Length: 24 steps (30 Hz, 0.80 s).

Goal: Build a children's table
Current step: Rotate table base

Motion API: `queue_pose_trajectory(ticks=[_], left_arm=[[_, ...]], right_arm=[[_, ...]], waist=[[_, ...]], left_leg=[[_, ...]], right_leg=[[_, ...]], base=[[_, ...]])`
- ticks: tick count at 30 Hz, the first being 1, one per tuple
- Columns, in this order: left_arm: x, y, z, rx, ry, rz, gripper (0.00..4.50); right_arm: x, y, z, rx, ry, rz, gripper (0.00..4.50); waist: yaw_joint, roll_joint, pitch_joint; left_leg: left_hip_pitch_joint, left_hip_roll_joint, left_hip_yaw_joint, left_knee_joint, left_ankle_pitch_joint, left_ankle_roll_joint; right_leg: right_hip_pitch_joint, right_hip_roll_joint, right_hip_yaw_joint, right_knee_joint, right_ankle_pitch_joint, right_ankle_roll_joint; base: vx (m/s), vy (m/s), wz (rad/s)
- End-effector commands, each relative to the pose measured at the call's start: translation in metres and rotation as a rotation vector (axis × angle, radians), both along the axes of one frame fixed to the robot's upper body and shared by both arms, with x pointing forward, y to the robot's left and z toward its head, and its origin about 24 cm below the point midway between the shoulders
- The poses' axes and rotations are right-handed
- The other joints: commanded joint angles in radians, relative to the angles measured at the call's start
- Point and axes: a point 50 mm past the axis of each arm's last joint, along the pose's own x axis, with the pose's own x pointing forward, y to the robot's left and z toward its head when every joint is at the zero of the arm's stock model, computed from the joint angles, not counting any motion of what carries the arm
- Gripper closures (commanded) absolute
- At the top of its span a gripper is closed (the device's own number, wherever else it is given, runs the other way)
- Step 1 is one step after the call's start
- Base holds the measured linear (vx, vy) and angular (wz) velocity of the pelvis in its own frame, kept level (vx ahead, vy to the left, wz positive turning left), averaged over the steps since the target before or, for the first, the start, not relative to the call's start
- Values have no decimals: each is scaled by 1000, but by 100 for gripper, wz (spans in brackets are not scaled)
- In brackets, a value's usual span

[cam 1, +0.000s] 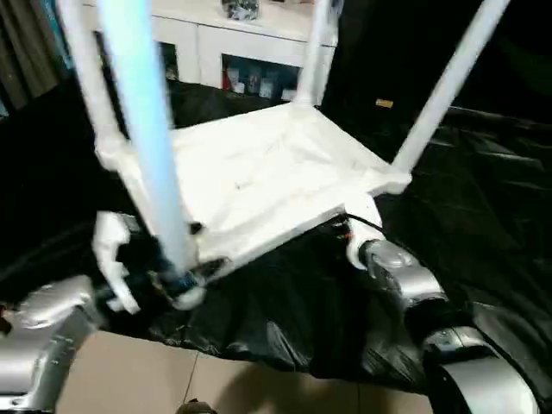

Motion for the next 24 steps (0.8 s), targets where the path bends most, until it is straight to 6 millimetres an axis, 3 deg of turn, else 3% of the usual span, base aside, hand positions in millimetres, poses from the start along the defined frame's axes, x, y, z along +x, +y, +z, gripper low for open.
queue_pose_trajectory(ticks=[1, 2, 4, 6, 8, 10, 11, 13, 15, 18, 20, 23, 24], left_arm=[[-4, -21, 3, -29, 9, -116, 7], [-6, -39, 8, -66, 28, -200, 7], [-7, -51, 10, -91, 39, -245, 7], [-5, -64, 11, -108, 34, -283, 7], [-3, -73, 11, -110, 25, -309, 7], [-1, -76, 11, -109, 21, -314, 7], [4, -84, 10, -106, 12, -319, 7], [15, -104, 9, -115, -7, -319, 7], [24, -115, 10, -116, -23, -301, 7], [29, -127, 10, -118, -27, -308, 7], [33, -136, 10, -116, -38, -303, 7], [50, -142, 9, -70, -87, -202, 7], [54, -141, 9, -59, -98, -178, 7]], right_arm=[[1, 10, 1, 9, -3, 45, 139], [1, 27, 2, 30, -10, 105, 139], [0, 38, 4, 51, -18, 155, 139], [-2, 50, 5, 60, -19, 204, 139], [-2, 56, 5, 65, -21, 224, 139], [-2, 57, 5, 65, -20, 223, 139], [-2, 57, 4, 64, -18, 217, 139], [-2, 57, 3, 69, -14, 209, 139], [-2, 54, 2, 70, -12, 204, 139], [-2, 50, 0, 80, -12, 194, 139], [-2, 46, -1, 87, -13, 177, 139], [0, 33, -3, 74, -27, 104, 139], [1, 29, -3, 76, -31, 81, 139]], waist=[[-4, 23, -49], [-11, 21, -52], [-19, 17, -51], [-27, 11, -52], [-35, 4, -53], [-42, 3, -54], [-45, -5, -52], [-39, 4, -53], [-39, 4, -51], [-39, 9, -56], [-38, 5, -57], [-32, 20, -55], [-28, 18, -57]], left_leg=[[12, 32, -9, -84, -283, -59], [10, 35, -11, -84, -272, -67], [8, 33, -9, -83, -262, -69], [-1, 31, -11, -83, -231, -66], [-1, 31, -9, -80, -216, -60], [-1, 30, -9, -77, -196, -51], [-1, 31, -7, -77, -193, -46], [8, 31, -4, -75, -187, -41], [7, 31, -6, -77, -207, -45], [6, 31, -8, -74, -205, -46], [6, 31, -6, -72, -193, -37], [9, 30, -6, -72, -197, -31], [10, 30, -6, -71, -204, -33]], right_leg=[[36, -82, 57, -75, -228, -144], [40, -83, 56, -70, -215, -147], [40, -81, 57, -68, -190, -152], [51, -80, 55, -66, -171, -147], [50, -81, 56, -67, -159, -146], [52, -81, 57, -66, -149, -149], [50, -80, 57, -70, -157, -147], [46, -79, 59, -69, -146, -153], [47, -79, 57, -73, -161, -152], [50, -82, 57, -70, -149, -153], [51, -80, 57, -68, -121, -164], [49, -75, 56, -72, -95, -176], [53, -79, 56, -71, -108, -172]], base=[[0, 0, 0], [0, 0, 0], [0, 0, 0], [0, 0, 0], [0, 0, 0], [0, 0, 0], [0, 0, 0], [0, 0, 0], [0, 0, 0], [0, 0, 0], [0, 0, 0], [0, 0, 0], [0, 0, 0]])
